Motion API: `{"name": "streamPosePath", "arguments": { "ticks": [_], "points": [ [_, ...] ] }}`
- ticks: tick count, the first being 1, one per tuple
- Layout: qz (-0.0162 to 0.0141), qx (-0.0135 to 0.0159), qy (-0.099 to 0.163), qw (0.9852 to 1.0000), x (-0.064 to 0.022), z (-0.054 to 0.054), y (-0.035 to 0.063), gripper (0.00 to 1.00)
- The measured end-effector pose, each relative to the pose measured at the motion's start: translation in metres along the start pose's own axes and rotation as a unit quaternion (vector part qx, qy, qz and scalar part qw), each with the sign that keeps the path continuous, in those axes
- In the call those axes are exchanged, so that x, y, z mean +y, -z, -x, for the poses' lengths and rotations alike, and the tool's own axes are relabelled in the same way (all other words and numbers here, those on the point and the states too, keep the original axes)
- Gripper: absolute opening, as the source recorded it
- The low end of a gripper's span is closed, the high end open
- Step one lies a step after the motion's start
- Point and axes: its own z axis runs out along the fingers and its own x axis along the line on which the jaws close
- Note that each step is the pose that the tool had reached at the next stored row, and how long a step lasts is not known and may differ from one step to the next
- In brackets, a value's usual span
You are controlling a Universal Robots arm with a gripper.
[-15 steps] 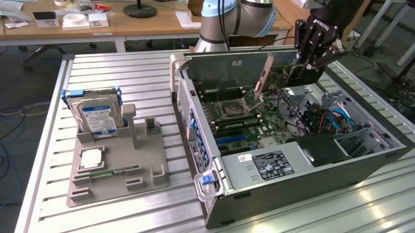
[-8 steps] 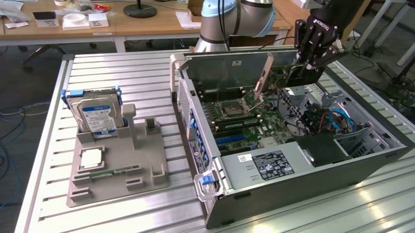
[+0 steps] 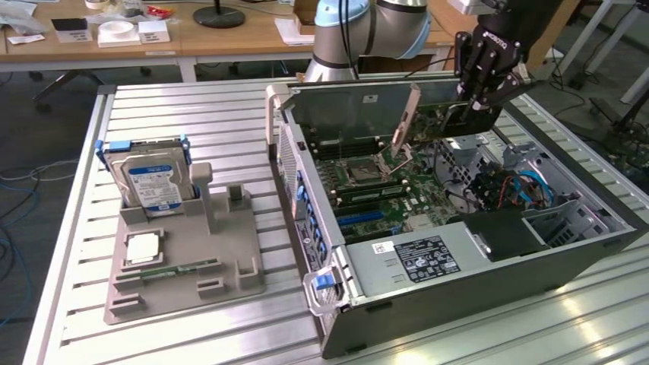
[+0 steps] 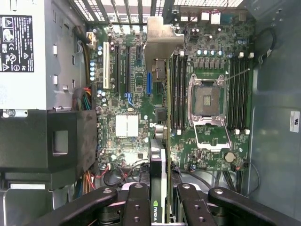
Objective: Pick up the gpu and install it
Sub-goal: 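Insert the gpu into the slot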
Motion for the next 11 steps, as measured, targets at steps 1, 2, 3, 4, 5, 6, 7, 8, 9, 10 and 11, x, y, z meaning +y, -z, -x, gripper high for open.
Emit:
{"name": "streamPosePath", "arguments": {
  "ticks": [1,2,3,4,5,6,7,8,9,10,11],
  "points": [
    [0.0,0.0002,-0.001,1.0,0.0001,-0.0001,0.0,0.27],
    [0.0,0.0004,-0.002,1.0,0.0001,-0.0004,0.0,0.27],
    [0.0,0.0005,-0.003,1.0,0.0002,-0.0007,-0.0001,0.27],
    [-0.0001,0.0005,-0.004,1.0,0.0002,-0.001,-0.0002,0.27],
    [-0.0002,0.0006,-0.008,1.0,0.0002,-0.0011,-0.0004,0.27],
    [-0.0002,0.0008,-0.014,0.9999,0.0002,-0.0011,-0.0004,0.27],
    [-0.0003,0.0008,-0.016,0.9999,0.0002,-0.0012,-0.0005,0.27],
    [-0.0003,0.0007,-0.017,0.9999,0.0002,-0.0012,-0.0006,0.27],
    [-0.0003,0.0007,-0.017,0.9999,0.0002,-0.0012,-0.0006,0.27],
    [-0.0003,0.0007,-0.017,0.9999,0.0003,-0.0012,-0.0006,0.27],
    [-0.0004,0.0006,-0.017,0.9999,0.0011,-0.0012,-0.0007,0.27]
  ]
}}
